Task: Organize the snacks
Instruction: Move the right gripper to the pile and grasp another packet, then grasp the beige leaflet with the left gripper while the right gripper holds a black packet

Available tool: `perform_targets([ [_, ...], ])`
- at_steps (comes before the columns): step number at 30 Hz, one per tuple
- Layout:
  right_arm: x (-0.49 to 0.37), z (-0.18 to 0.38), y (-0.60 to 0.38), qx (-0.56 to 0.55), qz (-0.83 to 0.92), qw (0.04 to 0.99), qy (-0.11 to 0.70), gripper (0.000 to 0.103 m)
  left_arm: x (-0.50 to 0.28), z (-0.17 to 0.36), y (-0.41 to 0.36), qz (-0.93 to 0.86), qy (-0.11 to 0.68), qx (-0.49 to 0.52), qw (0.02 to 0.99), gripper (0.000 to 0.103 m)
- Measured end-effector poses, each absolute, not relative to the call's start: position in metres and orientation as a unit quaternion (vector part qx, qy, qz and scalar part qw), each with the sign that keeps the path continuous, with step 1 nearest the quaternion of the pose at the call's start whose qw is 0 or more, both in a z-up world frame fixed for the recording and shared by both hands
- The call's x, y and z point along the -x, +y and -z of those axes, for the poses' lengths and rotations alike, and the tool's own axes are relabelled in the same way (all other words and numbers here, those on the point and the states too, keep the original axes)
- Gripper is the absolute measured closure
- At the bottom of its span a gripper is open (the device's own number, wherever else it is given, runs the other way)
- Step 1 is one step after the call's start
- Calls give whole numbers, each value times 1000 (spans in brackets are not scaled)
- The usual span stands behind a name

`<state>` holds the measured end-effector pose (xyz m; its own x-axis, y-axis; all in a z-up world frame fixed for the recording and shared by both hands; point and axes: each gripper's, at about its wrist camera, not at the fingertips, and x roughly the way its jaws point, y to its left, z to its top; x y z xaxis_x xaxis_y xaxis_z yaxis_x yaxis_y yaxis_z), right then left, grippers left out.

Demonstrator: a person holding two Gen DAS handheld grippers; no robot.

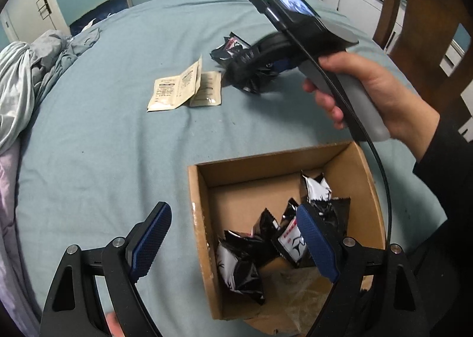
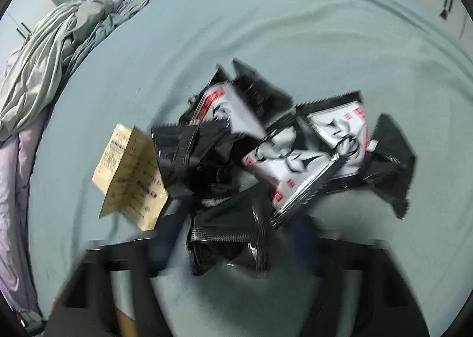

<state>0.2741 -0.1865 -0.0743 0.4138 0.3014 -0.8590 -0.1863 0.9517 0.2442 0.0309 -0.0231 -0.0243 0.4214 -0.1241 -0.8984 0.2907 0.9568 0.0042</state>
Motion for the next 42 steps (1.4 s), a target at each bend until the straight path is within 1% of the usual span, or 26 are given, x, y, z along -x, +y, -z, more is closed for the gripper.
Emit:
perform_targets([
  [1, -273, 72, -191, -64, -144, 842, 516, 59, -31, 24, -23, 120, 520, -79, 842, 16],
  [5, -258, 64, -208, -104, -142, 847, 502, 60, -35, 28, -23, 109, 512, -92, 847, 15],
  [9, -221, 47, -225, -133, -140, 851, 489, 60, -43, 33, -21, 118, 526, -83, 838, 16],
  [14, -173, 17, -242, -149, -125, 860, 472, 60, -56, 21, -22, 119, 523, -90, 839, 15],
  [16, -150, 3, -246, -153, -120, 864, 465, 60, -67, 11, -21, 110, 515, -90, 846, 14],
  [17, -138, -1, -249, -160, -120, 864, 463, 60, -72, 9, -20, 108, 514, -88, 846, 9],
  [18, -127, -4, -253, -169, -122, 863, 460, 60, -79, 7, -21, 107, 515, -85, 846, 2],
  [19, -115, -7, -256, -174, -122, 864, 457, 60, -89, 6, -22, 105, 516, -83, 846, 0],
  [24, -56, -21, -265, -169, -101, 881, 430, 60, -150, 18, -40, 72, 531, -110, 837, 0],
  [29, 1, -12, -293, -248, -101, 871, 413, 60, -199, 41, -55, 55, 559, -121, 818, 0],
  [33, 15, -6, -306, -272, -87, 868, 406, 60, -229, 61, -64, 31, 574, -136, 807, 0],
  [37, -4, 7, -317, -320, -89, 852, 406, 60, -243, 81, -74, 13, 578, -167, 799, 0],
  [42, -23, 16, -311, -305, -77, 852, 418, 60, -257, 114, -82, 2, 616, -182, 766, 0],
])
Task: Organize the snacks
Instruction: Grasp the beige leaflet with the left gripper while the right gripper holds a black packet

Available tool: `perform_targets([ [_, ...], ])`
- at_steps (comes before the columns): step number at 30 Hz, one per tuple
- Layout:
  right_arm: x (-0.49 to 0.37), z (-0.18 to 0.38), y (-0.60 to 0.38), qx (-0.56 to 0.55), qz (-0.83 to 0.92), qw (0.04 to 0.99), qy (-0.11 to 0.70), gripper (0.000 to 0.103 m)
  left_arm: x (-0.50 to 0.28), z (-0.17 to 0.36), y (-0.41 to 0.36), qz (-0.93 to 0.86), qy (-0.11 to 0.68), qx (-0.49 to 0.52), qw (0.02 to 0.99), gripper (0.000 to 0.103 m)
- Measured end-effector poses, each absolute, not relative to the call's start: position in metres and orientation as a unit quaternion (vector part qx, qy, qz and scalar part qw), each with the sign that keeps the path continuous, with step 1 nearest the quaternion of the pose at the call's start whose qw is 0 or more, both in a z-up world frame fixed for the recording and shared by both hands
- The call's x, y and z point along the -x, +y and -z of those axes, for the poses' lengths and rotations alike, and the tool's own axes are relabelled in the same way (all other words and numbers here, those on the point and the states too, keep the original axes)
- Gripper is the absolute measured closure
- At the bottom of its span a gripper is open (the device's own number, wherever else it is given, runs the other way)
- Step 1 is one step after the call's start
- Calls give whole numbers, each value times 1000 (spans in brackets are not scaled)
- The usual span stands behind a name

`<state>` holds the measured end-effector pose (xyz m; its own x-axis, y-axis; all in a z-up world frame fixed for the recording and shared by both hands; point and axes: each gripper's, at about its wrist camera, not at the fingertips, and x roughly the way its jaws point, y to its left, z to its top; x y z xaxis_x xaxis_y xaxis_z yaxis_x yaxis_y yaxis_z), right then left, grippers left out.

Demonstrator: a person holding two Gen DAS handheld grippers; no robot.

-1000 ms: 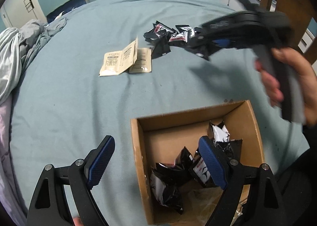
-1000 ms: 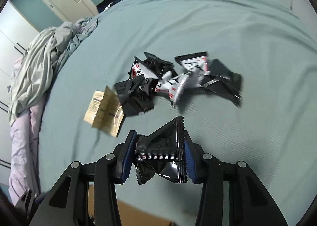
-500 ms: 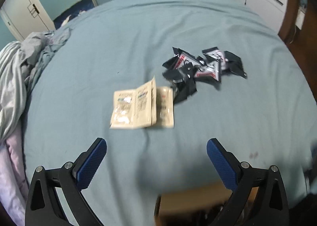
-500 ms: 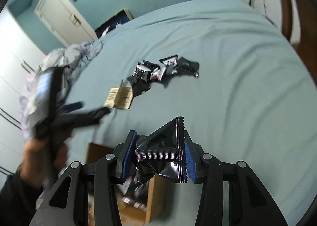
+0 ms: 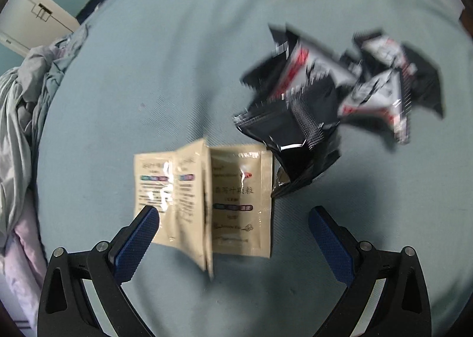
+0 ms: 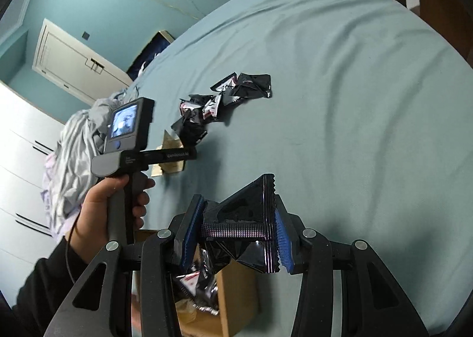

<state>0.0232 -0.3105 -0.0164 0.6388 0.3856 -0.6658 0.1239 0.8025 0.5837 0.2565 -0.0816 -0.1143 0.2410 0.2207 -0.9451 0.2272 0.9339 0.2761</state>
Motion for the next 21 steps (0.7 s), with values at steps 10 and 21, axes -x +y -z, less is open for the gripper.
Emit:
perform_targets([
  [10, -29, 18, -309, -297, -66, 851, 429, 60, -275, 104, -61, 15, 645, -108, 757, 48],
  [21, -20, 11, -310, -292, -30, 856, 426, 60, -220, 27, -30, 54, 593, -84, 799, 100],
])
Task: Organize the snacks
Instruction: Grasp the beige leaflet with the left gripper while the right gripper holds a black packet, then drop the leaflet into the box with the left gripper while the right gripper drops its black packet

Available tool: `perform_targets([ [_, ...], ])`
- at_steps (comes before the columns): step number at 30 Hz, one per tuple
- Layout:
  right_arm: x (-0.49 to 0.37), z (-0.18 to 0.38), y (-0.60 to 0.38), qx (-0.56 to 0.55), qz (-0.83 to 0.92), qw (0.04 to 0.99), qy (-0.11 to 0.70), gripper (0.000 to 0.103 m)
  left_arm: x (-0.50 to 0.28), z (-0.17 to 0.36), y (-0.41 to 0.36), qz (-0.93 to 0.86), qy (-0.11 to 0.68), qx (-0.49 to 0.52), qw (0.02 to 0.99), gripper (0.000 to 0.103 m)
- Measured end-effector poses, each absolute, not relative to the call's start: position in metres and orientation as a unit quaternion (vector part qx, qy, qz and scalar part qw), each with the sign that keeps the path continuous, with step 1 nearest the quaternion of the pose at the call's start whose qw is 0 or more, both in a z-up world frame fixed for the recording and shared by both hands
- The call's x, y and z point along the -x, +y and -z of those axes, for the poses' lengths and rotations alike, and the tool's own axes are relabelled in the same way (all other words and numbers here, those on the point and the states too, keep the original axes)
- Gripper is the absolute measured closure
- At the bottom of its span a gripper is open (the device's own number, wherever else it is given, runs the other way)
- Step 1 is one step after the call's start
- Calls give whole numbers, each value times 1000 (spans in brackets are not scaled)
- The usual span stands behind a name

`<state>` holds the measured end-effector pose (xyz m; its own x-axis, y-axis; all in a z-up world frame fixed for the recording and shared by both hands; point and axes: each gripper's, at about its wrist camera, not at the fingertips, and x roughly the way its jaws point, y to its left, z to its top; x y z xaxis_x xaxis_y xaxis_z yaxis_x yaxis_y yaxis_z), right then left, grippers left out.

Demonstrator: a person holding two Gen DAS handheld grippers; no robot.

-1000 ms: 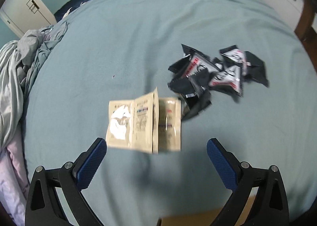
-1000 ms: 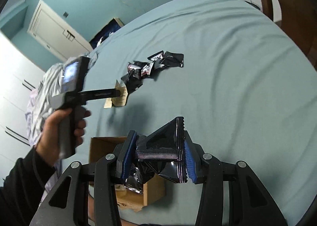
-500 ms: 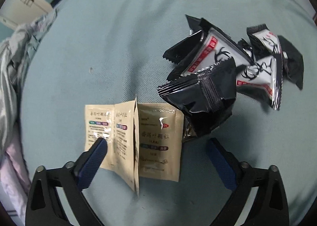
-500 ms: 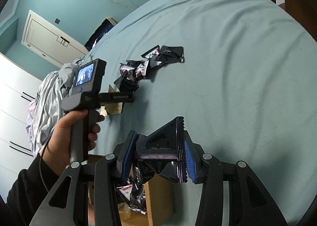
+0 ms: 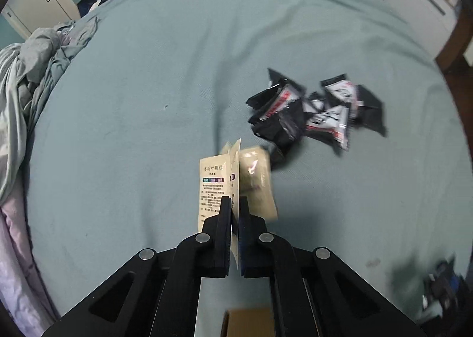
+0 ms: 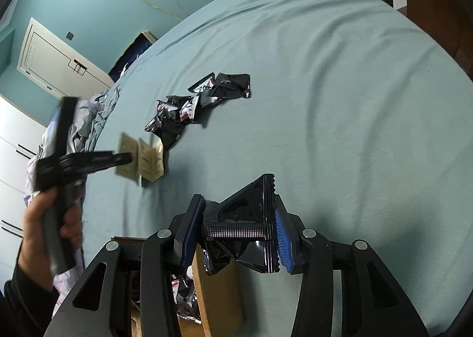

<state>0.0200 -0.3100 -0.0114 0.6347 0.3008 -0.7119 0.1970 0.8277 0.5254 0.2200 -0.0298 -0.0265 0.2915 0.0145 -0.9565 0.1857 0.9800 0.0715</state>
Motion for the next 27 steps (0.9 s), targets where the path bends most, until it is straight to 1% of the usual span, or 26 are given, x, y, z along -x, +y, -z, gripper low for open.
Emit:
perform_targets([
  [7, -11, 2, -301, -265, -23, 868, 418, 60, -158, -24, -38, 106, 548, -79, 826, 100],
  [15, -3, -5, -296, -239, -23, 881, 407, 60, -81, -51, -43, 157, 524, -84, 833, 100],
  [20, 1, -9, -298, -238, -31, 884, 401, 60, -39, -45, -48, 193, 524, -88, 825, 100],
  [23, 5, -9, -301, -248, -40, 881, 400, 60, -24, -30, -47, 204, 520, -90, 824, 100],
  [27, 10, -12, -300, -249, -55, 881, 398, 60, -19, 0, -33, 205, 544, -50, 812, 100],
])
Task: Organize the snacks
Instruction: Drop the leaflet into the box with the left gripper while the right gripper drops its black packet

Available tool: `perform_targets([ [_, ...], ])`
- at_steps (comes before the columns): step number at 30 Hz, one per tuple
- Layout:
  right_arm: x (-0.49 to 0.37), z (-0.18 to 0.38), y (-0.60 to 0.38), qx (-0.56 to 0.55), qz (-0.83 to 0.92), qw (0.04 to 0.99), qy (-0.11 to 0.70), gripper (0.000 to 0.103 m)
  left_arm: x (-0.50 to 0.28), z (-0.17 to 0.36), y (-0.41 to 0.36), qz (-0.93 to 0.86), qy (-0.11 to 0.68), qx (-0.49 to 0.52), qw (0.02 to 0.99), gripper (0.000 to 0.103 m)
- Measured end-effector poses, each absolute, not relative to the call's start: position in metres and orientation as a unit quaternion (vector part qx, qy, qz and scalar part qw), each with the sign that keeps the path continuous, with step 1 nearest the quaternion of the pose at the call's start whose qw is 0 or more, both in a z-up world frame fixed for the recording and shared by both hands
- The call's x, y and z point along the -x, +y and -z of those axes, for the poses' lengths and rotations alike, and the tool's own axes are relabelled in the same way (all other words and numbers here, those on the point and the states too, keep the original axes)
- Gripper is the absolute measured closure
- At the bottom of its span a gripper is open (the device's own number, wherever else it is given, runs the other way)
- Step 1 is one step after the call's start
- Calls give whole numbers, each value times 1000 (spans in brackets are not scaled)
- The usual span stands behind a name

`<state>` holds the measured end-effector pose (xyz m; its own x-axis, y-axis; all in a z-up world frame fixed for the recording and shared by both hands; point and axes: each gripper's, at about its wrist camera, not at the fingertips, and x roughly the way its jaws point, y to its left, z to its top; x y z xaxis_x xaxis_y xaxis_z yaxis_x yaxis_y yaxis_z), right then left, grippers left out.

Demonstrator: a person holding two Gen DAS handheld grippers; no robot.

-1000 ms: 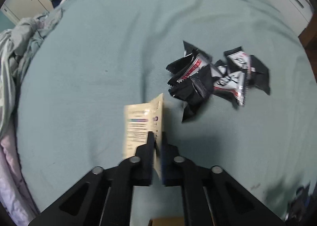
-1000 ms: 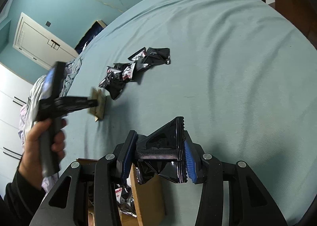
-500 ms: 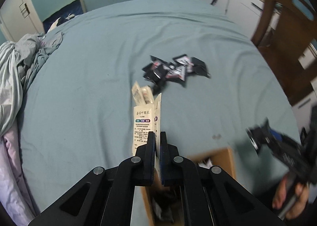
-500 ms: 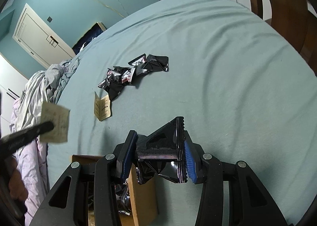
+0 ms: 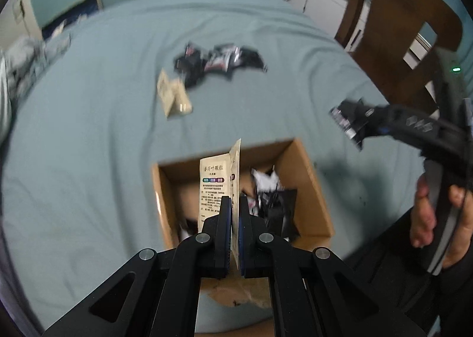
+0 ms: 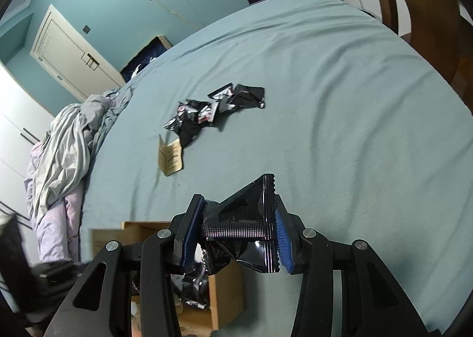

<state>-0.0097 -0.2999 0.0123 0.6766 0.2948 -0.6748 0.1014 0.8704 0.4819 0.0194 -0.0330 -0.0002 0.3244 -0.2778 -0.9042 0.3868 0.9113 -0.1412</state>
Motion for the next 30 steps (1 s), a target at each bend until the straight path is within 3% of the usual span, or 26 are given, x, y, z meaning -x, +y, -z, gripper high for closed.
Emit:
perform_targets([
  [5, 12, -17, -290, -240, -80, 883, 396, 60, -19, 19, -24, 214, 562, -31, 798, 99],
  [7, 13, -18, -286, -231, -86, 884, 397, 60, -20, 21, -23, 207, 563, -26, 799, 87],
  [8, 13, -17, -283, -228, -89, 884, 398, 60, -21, 20, -22, 201, 562, -25, 802, 62],
  [9, 13, -17, -282, -225, -94, 883, 401, 60, -22, 19, -20, 193, 557, -24, 808, 32],
  [10, 13, -16, -280, -223, -99, 882, 403, 60, -22, 16, -18, 178, 545, -24, 819, 22],
  [11, 12, -17, -277, -220, -101, 882, 404, 60, -21, 13, -16, 170, 536, -25, 826, 18],
  [30, 15, -15, -211, -97, -201, 876, 428, 57, -25, -3, 3, 74, 489, -68, 866, 17],
])
